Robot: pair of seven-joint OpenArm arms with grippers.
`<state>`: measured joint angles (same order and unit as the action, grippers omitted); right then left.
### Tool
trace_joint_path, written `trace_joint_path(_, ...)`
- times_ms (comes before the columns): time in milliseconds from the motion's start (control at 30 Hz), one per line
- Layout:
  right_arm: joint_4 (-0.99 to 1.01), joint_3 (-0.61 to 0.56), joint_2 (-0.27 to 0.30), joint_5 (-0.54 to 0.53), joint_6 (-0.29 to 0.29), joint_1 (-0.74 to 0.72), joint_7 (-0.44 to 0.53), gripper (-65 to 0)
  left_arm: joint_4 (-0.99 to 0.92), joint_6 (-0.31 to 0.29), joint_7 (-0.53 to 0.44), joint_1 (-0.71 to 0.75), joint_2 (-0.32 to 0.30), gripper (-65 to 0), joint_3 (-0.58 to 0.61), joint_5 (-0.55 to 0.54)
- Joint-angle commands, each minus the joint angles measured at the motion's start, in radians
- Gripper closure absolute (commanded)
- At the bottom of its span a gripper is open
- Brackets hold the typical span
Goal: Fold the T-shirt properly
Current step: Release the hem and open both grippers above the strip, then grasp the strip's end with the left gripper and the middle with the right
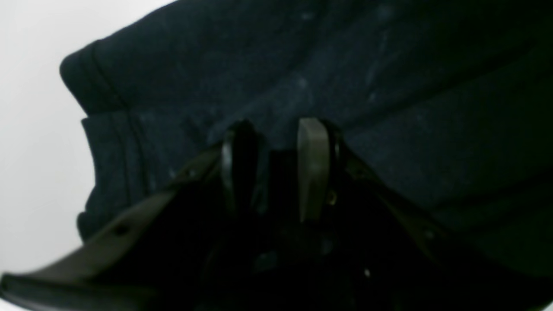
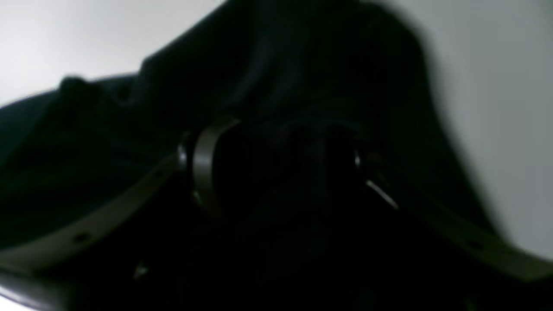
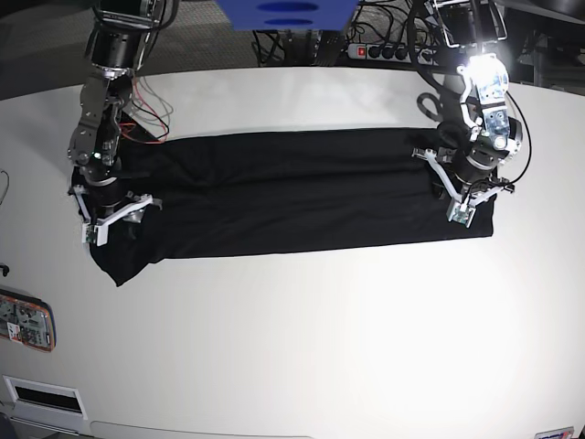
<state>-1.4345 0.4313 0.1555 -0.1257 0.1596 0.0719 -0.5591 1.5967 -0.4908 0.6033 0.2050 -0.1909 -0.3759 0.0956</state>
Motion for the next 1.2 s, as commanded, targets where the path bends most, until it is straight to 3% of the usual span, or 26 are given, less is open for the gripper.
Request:
trace_joint_path(0,-0.048,0.004,0.014,-0.010,-0.001,-0.019,0.021,-31.3,-0.002,0.020,0.062,-0.003,-0.009,-18.4,-0.010,0.065)
trace_joint_path(200,-0.193,-0.028,0.013,-0.010,-0.001,-0.022,-0.023,-31.3,0.020,0.020,0.062,-0.006,-0.009,-18.5,-0.010,0.060)
trace_joint_path(600,-0.492,-0.174,0.013,-0.010,-0.001,-0.016,-0.141,-31.4,0.367,0.022,0.062,-0.008,0.058,-18.6,-0.088,0.059)
trace_joint_path(700,-0.512,-0.197,0.013,-0.010,0.002,0.058,-0.141,-31.5,0.391,0.019,0.063,-0.005,0.057,-18.7,-0.113,0.043)
trace_joint_path(800,-0.518,-0.249,0.016,-0.009,0.031,0.121,-0.106,-31.7,0.388,0.016,0.073,0.000,0.023,-21.1,-0.160,-0.049)
trace_joint_path(867,-0.516,-0.292,0.016,-0.009,0.073,0.141,-0.032,-31.8,0.388,0.016,0.131,0.001,-0.023,-26.4,-0.168,-0.152)
trace_joint_path(967,-0.521,-0.338,0.017,-0.009,0.082,0.182,0.044,-31.8,0.388,0.016,0.220,0.007,-0.088,-32.2,-0.191,-0.305)
trace_joint_path(1167,-0.523,-0.374,0.019,-0.009,0.082,0.242,0.096,-31.9,0.279,0.014,0.271,0.023,-0.169,-33.9,-0.300,-0.577)
